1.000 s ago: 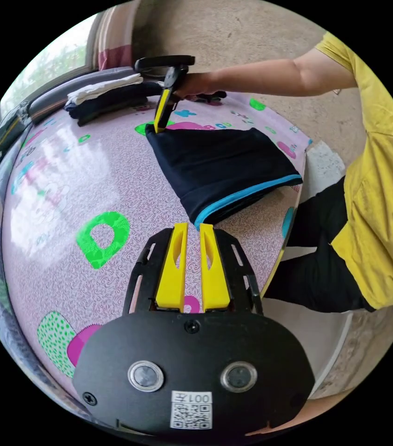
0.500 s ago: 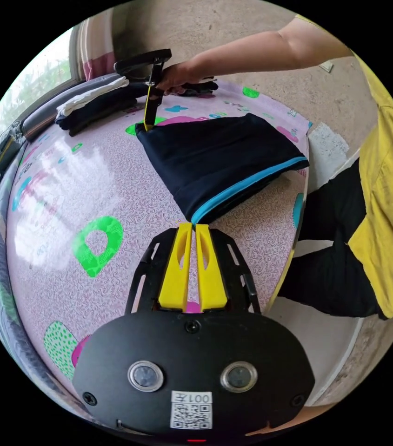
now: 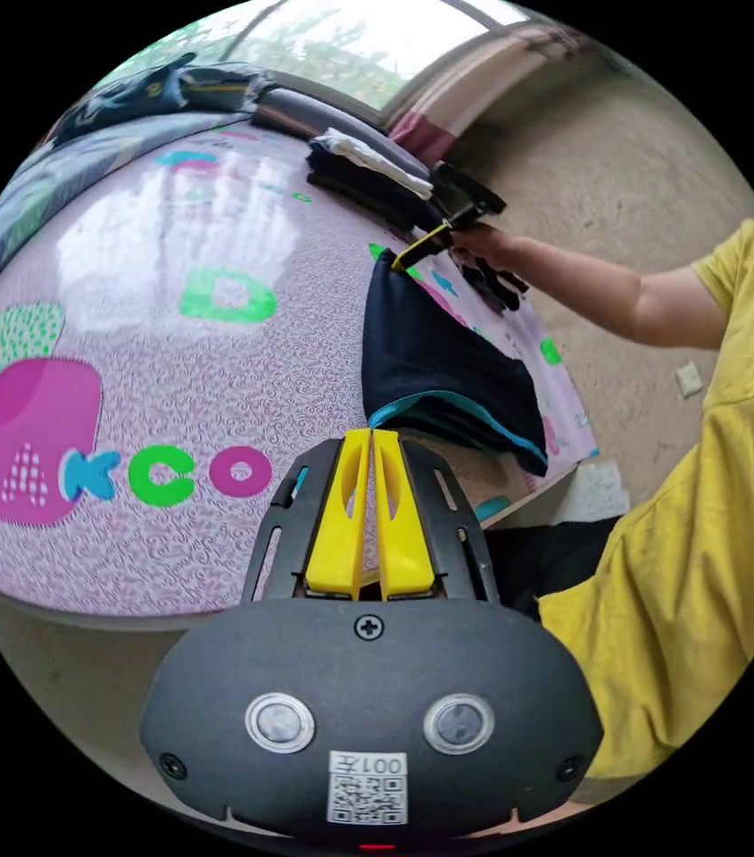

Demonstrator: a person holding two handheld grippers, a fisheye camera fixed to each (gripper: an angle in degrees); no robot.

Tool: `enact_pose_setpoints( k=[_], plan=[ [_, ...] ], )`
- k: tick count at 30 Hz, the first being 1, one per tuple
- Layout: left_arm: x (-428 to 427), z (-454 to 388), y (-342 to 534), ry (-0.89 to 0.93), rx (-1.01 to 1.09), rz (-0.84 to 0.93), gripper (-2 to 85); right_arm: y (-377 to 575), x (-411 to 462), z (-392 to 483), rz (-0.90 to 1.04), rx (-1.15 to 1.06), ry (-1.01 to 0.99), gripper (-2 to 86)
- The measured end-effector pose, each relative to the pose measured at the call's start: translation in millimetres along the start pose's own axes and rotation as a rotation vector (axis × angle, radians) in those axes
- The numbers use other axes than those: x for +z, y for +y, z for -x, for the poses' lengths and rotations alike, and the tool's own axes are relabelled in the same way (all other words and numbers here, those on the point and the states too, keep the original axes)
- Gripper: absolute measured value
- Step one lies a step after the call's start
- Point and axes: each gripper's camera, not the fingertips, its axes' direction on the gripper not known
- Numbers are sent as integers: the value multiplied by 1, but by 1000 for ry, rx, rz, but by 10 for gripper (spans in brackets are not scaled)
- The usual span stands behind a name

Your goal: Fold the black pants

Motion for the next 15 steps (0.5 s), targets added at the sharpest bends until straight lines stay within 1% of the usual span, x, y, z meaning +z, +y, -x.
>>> enact_pose_setpoints(
  k=[2,6,8,10,13,15],
  plan=[
    [-3,10,10,36,-92,-17,-16,4,-3,-5,-1,2,-11,4],
    [-19,16,21,-9,-154,-67,-16,19,-10,-21,-30,8,-67,5],
    [-31,9,10,-64,-121,-101,-16,29,-14,-34,-61,34,-124,5],
    [-31,0,-7,-76,-76,-116,-14,42,-19,-47,-94,71,-190,6],
    [-17,-17,-39,-43,-20,-118,-13,72,-45,-64,-231,144,-236,6],
    [-3,-32,-54,-49,23,-123,-13,92,-64,-67,-318,140,-267,6]
  ],
)
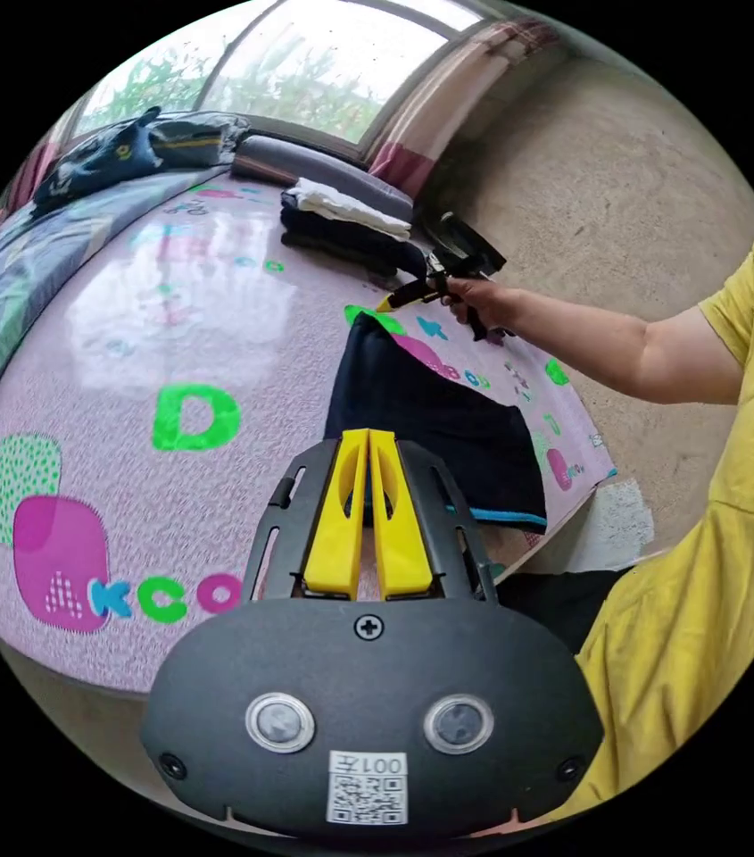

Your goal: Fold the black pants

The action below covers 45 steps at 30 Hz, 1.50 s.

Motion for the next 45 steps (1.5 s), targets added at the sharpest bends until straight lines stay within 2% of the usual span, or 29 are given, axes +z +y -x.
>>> enact_pose_setpoints(
  k=[4,8,15,17,20,26,28,29,31,34,39,41,43,45],
  plan=[
    [48,-32,-11,-73,92,90,-13,8,3,9,92,-97,25,6],
    [85,-31,11,-122,9,188,-14,17,22,1,223,-202,108,4],
    [91,-1,40,26,-190,37,-16,31,-11,-48,157,-109,-119,4],
    [80,-2,38,-1,-300,10,-15,39,-30,-54,132,-117,-148,5],
    [60,-30,32,-11,-286,-62,-14,62,-66,-59,105,-203,-306,6],
    [99,-71,37,55,-286,-14,-16,119,-60,-63,287,-256,-609,5],
    [115,-72,50,-6,-320,7,-15,133,-51,-70,334,-255,-588,5],
    [122,-66,59,-11,-388,7,-15,141,-48,-78,353,-238,-515,5],
    [123,-56,72,50,-492,-58,-15,150,-48,-90,354,-229,-429,5],
    [117,-56,75,56,-565,-95,-15,156,-69,-97,285,-223,-452,5],
    [119,-91,64,153,-501,-140,-16,176,-89,-96,295,-258,-707,7],
    [143,-106,65,204,-485,-68,-16,185,-79,-95,352,-247,-660,8],
    [161,-112,69,162,-494,15,-16,191,-74,-92,389,-249,-602,8],
    [163,-114,74,159,-525,10,-16,194,-89,-91,356,-277,-608,9]
  ],
)
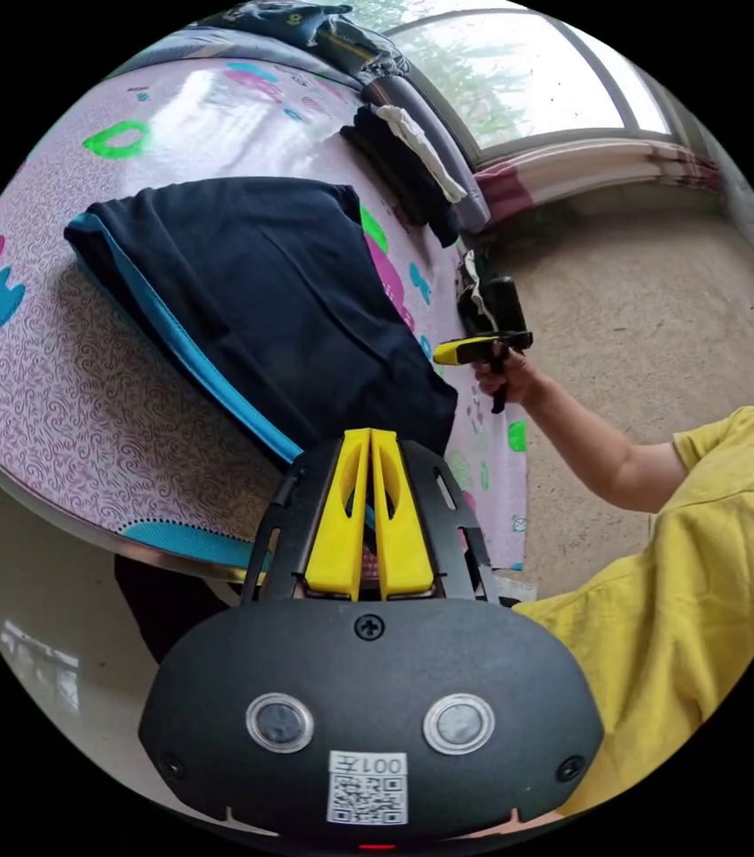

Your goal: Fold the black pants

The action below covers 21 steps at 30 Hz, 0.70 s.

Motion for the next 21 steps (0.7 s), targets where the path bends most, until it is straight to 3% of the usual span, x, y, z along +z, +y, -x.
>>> enact_pose_setpoints(
  k=[7,15,21],
  plan=[
    [-26,9,17,115,-121,-77,-16,13,-43,-2,-104,58,116,18],
    [-59,43,5,54,-224,-214,-6,-43,-37,-10,-86,31,203,115],
    [-108,85,-29,-30,-238,-377,62,-135,-53,-27,-91,-33,253,131]
  ],
)
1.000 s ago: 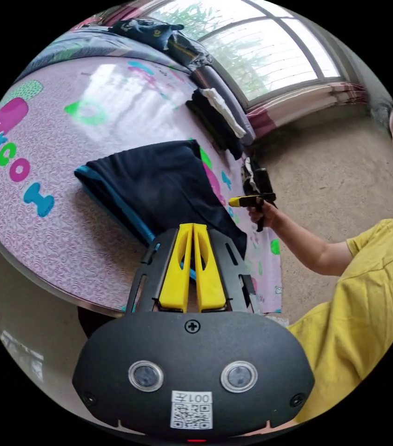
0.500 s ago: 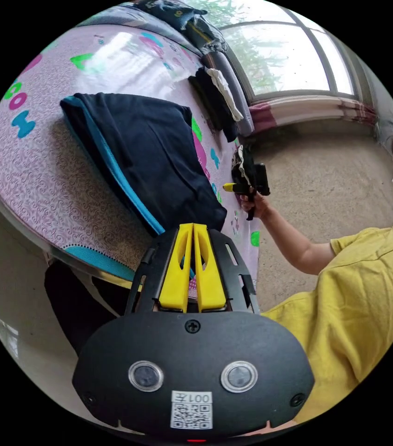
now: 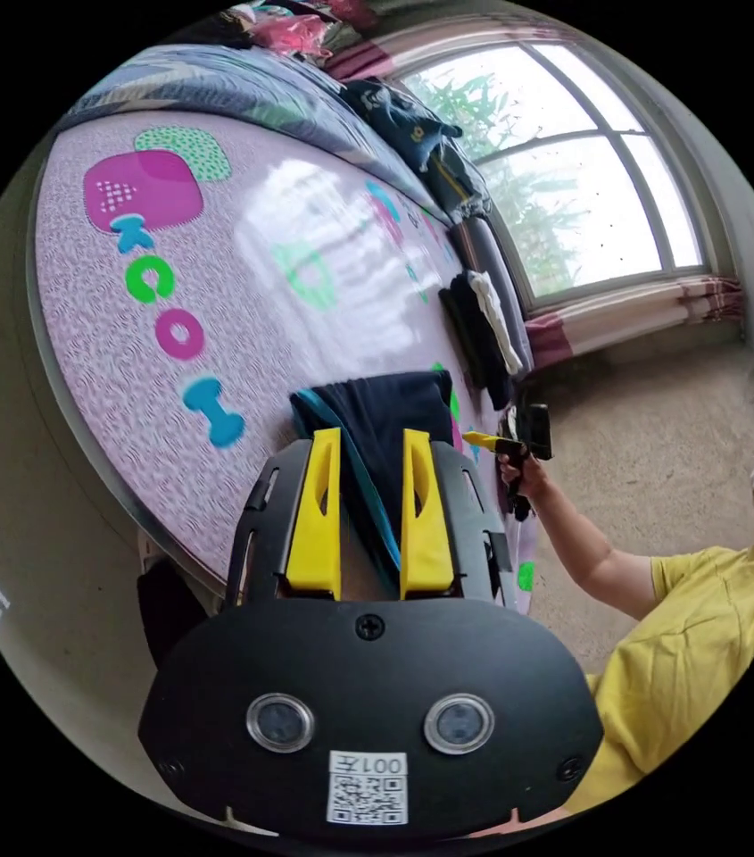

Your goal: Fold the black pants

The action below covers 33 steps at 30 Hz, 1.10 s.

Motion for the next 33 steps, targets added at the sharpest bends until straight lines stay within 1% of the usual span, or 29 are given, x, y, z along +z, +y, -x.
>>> enact_pose_setpoints(
  k=[4,10,15,19,25,28,30,32,33],
  plan=[
    [-14,24,-21,-30,-45,-63,74,-49,6,-22,-9,6,5,138],
    [-18,44,-28,-35,-58,-49,80,-98,14,-64,-23,37,-144,122],
    [-12,58,-34,31,-58,11,70,-130,33,-85,38,20,-243,112],
    [-20,68,-38,79,-42,26,61,-151,52,-96,91,0,-308,103],
    [-36,86,-42,183,-56,44,62,-182,95,-111,173,-47,-431,82],
    [-39,93,-44,250,-58,56,69,-197,130,-110,227,-87,-531,76],
    [-38,95,-46,304,-59,81,73,-206,165,-102,289,-120,-604,68],
    [-32,93,-48,378,-46,156,63,-209,186,-95,320,-152,-625,56],
    [-30,92,-47,392,-42,180,54,-208,192,-91,304,-182,-598,46]
  ],
)
